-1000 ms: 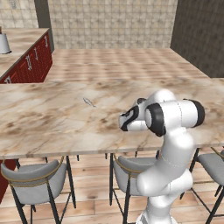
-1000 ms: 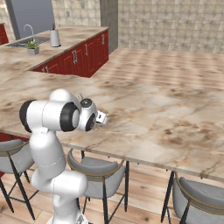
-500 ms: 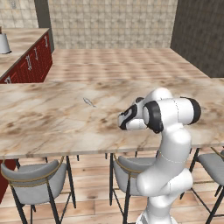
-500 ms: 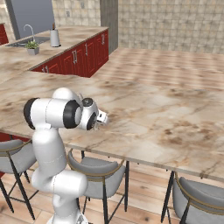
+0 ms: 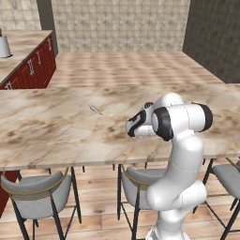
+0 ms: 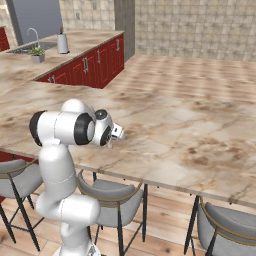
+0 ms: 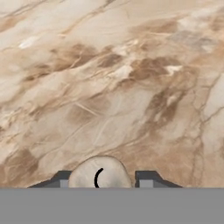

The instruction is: Pick the candle and jar from the dining table and place them in the open cabinet. Close the cabinet after placing the objects.

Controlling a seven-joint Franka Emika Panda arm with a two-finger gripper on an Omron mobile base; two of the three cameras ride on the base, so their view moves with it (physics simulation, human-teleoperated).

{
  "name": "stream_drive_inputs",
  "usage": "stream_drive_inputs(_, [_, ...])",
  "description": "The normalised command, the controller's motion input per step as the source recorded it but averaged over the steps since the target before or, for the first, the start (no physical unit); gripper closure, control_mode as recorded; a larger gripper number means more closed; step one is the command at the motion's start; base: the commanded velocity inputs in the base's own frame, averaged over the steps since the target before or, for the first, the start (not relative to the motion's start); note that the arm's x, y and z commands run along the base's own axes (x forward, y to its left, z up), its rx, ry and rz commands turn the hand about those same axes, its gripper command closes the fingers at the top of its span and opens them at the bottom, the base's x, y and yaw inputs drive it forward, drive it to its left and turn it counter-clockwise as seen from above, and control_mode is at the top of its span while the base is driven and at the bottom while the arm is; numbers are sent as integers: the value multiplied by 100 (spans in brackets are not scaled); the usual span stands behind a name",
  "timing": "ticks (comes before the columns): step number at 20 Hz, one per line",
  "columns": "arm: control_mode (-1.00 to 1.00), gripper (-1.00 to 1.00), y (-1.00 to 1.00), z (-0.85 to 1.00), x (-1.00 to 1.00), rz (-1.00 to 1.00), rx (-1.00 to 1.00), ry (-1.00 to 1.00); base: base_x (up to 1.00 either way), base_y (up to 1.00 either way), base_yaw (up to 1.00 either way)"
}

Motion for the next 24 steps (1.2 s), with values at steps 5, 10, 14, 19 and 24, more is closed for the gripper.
stream_drive_inputs(5, [-100, 100, 1, 0, 0, 0, 0, 1, 0, 0, 0])
stream_drive_inputs(10, [-100, 100, 2, 28, -18, 0, 0, -1, 0, 0, 0])
stream_drive_inputs(14, [-100, 100, 0, 82, -43, 0, 0, 0, 0, 0, 0])
stream_drive_inputs(19, [-100, 100, 0, 96, -37, 0, -1, 0, 0, 0, 0])
stream_drive_inputs(24, [-100, 100, 0, 96, -22, 0, -1, 1, 0, 0, 0])
